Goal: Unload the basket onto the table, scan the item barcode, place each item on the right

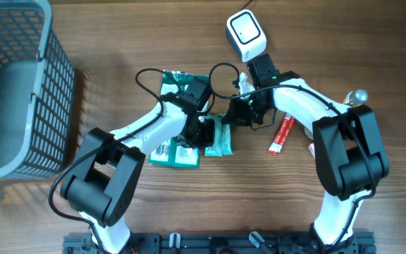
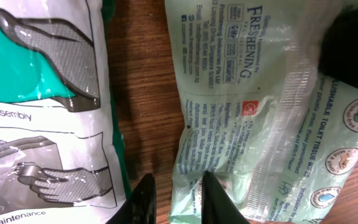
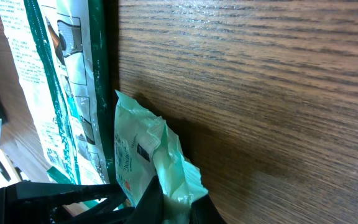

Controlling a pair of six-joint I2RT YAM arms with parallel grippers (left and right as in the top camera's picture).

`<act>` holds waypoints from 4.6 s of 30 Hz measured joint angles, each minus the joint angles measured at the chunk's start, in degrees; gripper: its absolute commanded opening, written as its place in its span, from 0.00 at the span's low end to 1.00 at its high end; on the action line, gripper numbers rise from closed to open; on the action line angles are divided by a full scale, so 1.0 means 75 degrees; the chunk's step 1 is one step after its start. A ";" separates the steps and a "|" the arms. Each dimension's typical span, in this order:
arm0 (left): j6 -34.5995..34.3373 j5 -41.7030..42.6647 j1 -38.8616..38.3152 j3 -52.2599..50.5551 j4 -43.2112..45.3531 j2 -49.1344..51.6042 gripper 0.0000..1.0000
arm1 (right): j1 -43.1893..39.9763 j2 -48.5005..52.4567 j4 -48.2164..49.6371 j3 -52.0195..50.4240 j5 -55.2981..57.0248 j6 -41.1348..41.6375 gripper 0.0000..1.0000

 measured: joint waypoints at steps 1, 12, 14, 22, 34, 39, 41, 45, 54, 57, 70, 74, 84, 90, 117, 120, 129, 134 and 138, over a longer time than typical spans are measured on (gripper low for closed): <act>0.0000 0.0000 0.0000 0.0000 0.0000 0.0000 0.16 | 0.0003 0.0000 0.0000 0.0000 0.0003 0.0000 0.04; 0.0003 0.0000 0.0000 0.0000 0.0000 0.0000 0.15 | 0.0009 0.0000 0.0003 0.0000 0.0003 -0.0003 0.04; 0.0003 0.0000 0.0000 0.0000 -0.0003 0.0000 0.15 | 0.0006 0.0000 0.0003 0.0000 0.0003 -0.0003 0.04; 0.0213 -0.0096 0.0367 0.0315 -0.0755 -0.0055 0.19 | 0.0026 0.0000 0.0006 0.0000 0.0003 -0.0149 0.04; 0.0411 -0.0405 0.2518 0.1116 -0.1160 -0.1731 0.23 | 0.0108 0.0000 0.0017 0.0000 0.0003 -0.0201 0.04; 0.0411 -0.1268 0.2771 0.1113 -0.1180 -0.1708 0.21 | 0.0108 0.0000 0.0020 0.0000 0.0003 -0.0201 0.04; 0.0411 -0.1635 0.2798 0.1113 -0.1189 -0.1708 0.19 | 0.0108 0.0000 0.0023 0.0000 0.0003 -0.0201 0.04; 0.0414 -0.2273 0.2804 0.1090 -0.1201 -0.1708 0.19 | 0.0108 0.0000 0.0023 0.0000 0.0003 -0.0201 0.04; 0.0431 -0.2868 0.2804 0.0446 -0.0886 -0.1708 0.19 | 0.0108 0.0000 0.0023 0.0000 0.0003 -0.0201 0.04; 0.0428 -0.2987 0.2804 0.0315 -0.0851 -0.1708 0.17 | 0.0108 0.0000 0.0023 0.0000 0.0003 -0.0201 0.04; 0.0399 -0.3121 0.2804 -0.1061 0.0533 -0.1708 0.10 | 0.0108 0.0000 0.0023 0.0000 0.0003 -0.0201 0.04; 0.0376 -0.3142 0.2804 -0.1553 0.0694 -0.1708 0.11 | 0.0108 0.0000 0.0026 0.0000 0.0003 -0.0201 0.04; 0.0350 -0.2410 0.2804 -0.2165 0.0682 -0.1708 0.11 | 0.0108 0.0000 0.0026 0.0000 0.0003 -0.0201 0.04; 0.0347 -0.2159 0.2804 -0.2180 0.0565 -0.1708 0.12 | 0.0108 0.0000 0.0023 0.0000 0.0003 -0.0201 0.04; 0.0752 -0.4572 0.2804 -0.1918 0.1603 -0.1708 1.00 | 0.0131 0.0000 -0.0044 0.0000 0.0166 -0.0201 0.04; 0.0752 -0.4575 0.2804 -0.1918 0.1603 -0.1708 1.00 | 0.0131 0.0000 -0.0055 0.0000 0.0178 -0.0201 0.04; 0.0755 -0.4575 0.2804 -0.1918 0.1603 -0.1708 1.00 | 0.0131 0.0000 -0.0058 0.0000 0.0181 -0.0201 0.04; 0.0752 -0.4575 0.2804 -0.1918 0.1603 -0.1708 1.00 | 0.0143 0.0000 -0.0058 0.0000 0.0262 -0.0201 0.04; 0.0752 -0.4575 0.2804 -0.1918 0.1606 -0.1708 1.00 | 0.0119 0.0000 -0.0810 0.0160 0.0344 -0.0198 0.04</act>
